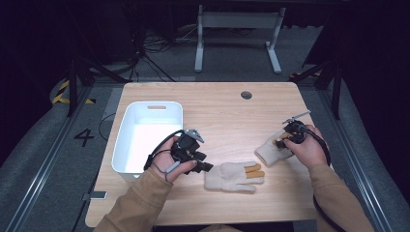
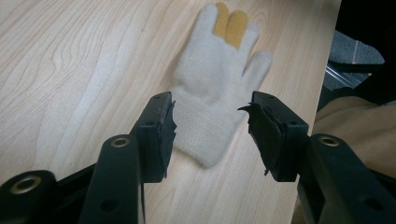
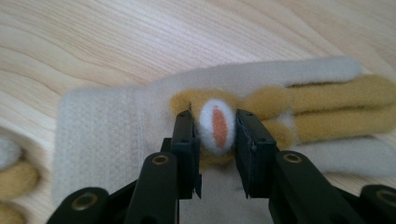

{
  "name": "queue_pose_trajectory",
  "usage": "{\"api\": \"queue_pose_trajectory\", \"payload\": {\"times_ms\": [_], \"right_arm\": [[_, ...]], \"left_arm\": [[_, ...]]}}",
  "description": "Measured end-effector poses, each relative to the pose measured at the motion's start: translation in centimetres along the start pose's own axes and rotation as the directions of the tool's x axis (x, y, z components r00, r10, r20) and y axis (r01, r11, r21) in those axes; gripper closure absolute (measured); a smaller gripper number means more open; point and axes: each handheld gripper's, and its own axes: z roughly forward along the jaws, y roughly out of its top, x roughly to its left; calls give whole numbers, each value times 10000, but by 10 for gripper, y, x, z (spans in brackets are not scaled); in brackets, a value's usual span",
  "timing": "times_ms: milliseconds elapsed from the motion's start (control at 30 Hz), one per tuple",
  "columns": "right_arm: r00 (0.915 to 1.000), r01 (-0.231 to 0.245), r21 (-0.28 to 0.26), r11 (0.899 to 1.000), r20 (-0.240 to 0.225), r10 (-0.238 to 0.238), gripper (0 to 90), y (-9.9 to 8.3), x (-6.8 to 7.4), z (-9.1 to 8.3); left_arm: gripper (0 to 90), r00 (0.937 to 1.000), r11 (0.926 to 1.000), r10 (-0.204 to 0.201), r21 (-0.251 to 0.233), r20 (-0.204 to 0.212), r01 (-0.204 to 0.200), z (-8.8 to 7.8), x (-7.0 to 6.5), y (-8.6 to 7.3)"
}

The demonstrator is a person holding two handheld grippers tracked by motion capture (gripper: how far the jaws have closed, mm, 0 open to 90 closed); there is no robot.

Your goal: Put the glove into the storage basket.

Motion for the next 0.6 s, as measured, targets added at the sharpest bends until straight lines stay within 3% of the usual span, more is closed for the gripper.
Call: {"api": "queue_pose_trajectory", "payload": {"times_ms": [267, 333, 600], "right_arm": [[9971, -759, -676, 9948, -97, 754, 717, 2, 10, -37], [9963, -855, -894, 9923, -55, 854, 716, 2, 17, -52], [9955, -945, -1522, 9838, -124, 937, 715, -1, 40, -84]], "left_arm": [[510, 9998, 9999, 154, 19, 113, -154, 5, -2, 8], [510, 9996, 9997, 223, 36, 146, -224, 6, -2, 10], [510, 9988, 9992, 403, 49, 272, -405, 10, -4, 16]]}}
